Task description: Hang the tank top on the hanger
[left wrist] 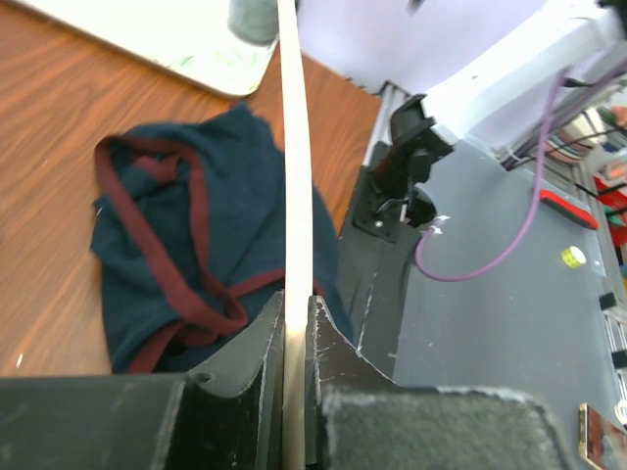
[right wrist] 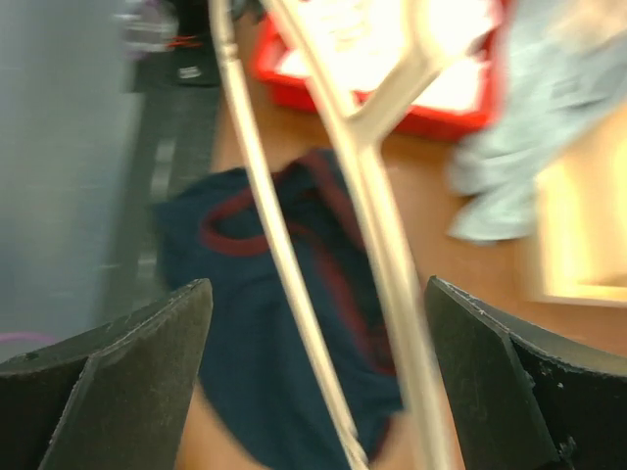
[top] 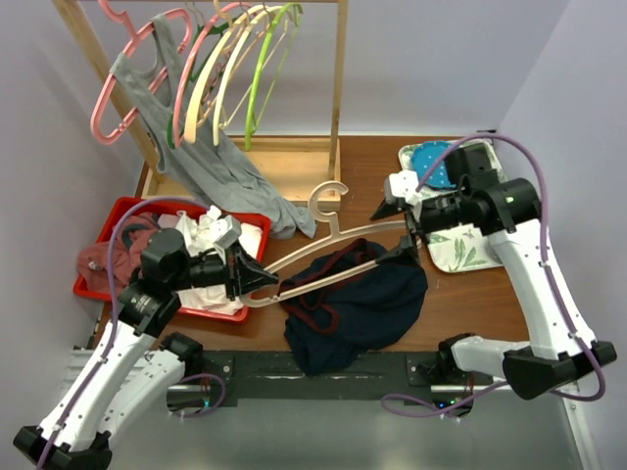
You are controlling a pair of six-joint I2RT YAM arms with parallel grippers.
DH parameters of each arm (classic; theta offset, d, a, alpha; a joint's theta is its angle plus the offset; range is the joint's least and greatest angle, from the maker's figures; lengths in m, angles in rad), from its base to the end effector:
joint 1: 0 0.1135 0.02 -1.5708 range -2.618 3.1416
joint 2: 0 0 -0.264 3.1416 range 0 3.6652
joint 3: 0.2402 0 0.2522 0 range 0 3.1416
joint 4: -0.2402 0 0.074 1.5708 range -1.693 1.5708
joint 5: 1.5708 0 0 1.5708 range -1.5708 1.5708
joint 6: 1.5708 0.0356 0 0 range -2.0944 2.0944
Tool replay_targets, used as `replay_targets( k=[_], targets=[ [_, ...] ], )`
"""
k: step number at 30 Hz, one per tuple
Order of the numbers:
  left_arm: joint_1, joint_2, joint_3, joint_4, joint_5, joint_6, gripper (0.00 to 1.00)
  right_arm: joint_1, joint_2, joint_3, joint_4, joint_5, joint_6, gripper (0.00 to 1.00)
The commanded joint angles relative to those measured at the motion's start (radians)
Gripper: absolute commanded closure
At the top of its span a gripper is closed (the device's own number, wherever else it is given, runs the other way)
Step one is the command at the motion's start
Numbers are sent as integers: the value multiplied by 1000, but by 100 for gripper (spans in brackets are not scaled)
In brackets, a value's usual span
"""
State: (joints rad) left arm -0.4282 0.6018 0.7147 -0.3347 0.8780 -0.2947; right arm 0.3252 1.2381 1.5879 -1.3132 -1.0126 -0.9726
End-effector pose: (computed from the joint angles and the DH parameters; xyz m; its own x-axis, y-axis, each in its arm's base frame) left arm 0.1100 -0.0803 0.3289 -0.4669 0.0092 -0.8843 0.8491 0.2843 -0.4453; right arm 0.1764 0.0913 0.4271 0.0807 -0.4347 -0.8970 -0.9966 -0.0212 -0.0794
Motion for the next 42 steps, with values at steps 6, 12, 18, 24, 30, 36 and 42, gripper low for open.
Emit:
replay_targets(
  k=[6, 12, 18, 24, 30, 36, 42],
  targets=[
    [-99, 46, -23, 209, 26, -61, 100, 86, 75, -105, -73, -29, 107, 33],
    [-178, 95, -38, 257, -155, -69, 100, 92, 112, -23, -161, 40, 81, 100],
    [-176, 52, -1, 91, -529, -86, 52, 46, -6, -48, -89, 328, 170, 100],
    [-176, -34, -40, -52, -636, -216, 30, -132, -141, -58, -155, 475, 63, 100],
    [-210, -68, -211, 25, -568, -434, 28, -137, -200, -118, -241, 476, -3, 100],
    [-373, 51, -198, 72, -731, -512, 31, -137, -207, -173, -253, 450, -20, 100],
    [-529, 297, -54, -18, -1006, -547, 44, -137, -213, -233, -253, 422, -35, 100]
  ],
)
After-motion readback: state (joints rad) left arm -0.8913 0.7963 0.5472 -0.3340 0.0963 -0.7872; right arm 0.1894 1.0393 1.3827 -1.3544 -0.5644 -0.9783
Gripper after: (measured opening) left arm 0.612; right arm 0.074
